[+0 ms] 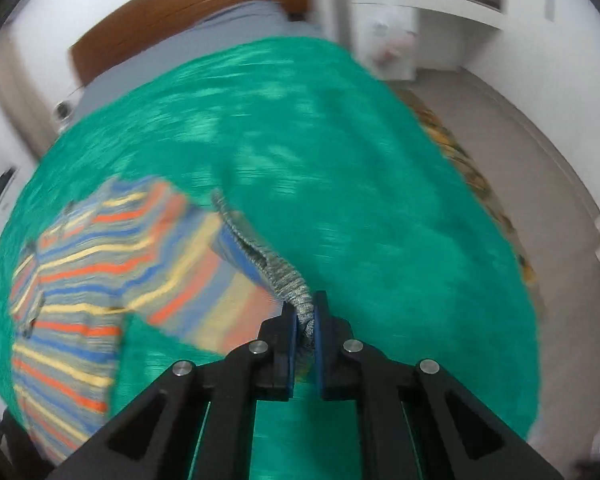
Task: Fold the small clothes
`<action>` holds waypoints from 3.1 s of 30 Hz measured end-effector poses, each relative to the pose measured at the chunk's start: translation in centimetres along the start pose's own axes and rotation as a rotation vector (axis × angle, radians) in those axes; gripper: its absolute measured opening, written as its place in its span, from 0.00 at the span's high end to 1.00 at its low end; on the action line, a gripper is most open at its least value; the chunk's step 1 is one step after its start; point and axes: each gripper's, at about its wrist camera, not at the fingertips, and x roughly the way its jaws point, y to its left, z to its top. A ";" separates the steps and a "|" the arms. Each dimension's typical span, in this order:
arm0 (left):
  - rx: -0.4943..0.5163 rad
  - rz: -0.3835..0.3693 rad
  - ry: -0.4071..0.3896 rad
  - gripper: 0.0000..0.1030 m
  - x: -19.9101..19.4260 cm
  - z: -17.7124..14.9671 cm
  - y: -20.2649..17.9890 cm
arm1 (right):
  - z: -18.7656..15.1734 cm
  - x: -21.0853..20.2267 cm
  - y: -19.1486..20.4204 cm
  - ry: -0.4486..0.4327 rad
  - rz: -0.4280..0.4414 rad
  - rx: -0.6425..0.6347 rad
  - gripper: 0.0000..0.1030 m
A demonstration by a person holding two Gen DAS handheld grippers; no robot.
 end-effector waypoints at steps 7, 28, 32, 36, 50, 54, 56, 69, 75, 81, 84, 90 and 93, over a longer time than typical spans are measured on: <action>0.037 0.026 -0.017 0.26 -1.2 -0.4 -1.0 | -1.7 1.8 -3.7 0.029 -0.070 0.127 0.95; 0.071 -0.073 -0.025 0.29 -0.9 -0.8 -2.2 | -19.8 -5.4 10.1 0.308 0.465 -0.154 0.53; 0.120 -0.074 -0.042 0.29 -1.6 -0.2 -2.7 | -22.3 -3.0 13.2 0.350 0.401 -0.213 0.95; 0.192 -0.026 -0.156 0.26 -3.7 2.2 -2.5 | -22.1 -2.4 12.3 0.357 0.288 -0.175 0.97; 1.015 -0.131 -0.165 0.30 7.4 12.2 -18.7 | -22.4 -7.8 11.3 0.154 0.297 -0.018 0.48; 1.031 -0.168 -0.057 0.31 10.8 13.6 -18.9 | -23.1 -8.0 11.1 0.143 0.290 0.016 0.48; 1.034 -0.191 -0.043 0.31 11.4 13.7 -18.8 | -23.5 -7.6 11.1 0.160 0.285 0.024 0.48; 0.116 -0.322 -0.205 0.95 6.8 24.2 -4.3 | -23.0 -8.2 11.2 0.116 0.286 0.011 0.48; -0.271 -0.006 -0.175 0.96 9.7 25.7 8.4 | -23.2 -8.0 11.8 0.114 0.299 -0.005 0.48; -0.319 0.082 -0.103 0.97 12.9 23.6 9.5 | -23.2 -7.6 12.3 0.122 0.298 -0.014 0.48; -0.351 0.082 -0.068 0.98 14.3 22.5 9.9 | -23.3 -7.4 12.0 0.126 0.291 -0.005 0.48; -0.406 0.070 -0.032 0.98 15.2 20.2 11.3 | -23.3 -7.6 11.3 0.111 0.277 0.029 0.48; -0.381 0.077 -0.038 0.98 15.0 20.1 10.7 | -23.3 -7.4 11.5 0.123 0.273 0.023 0.48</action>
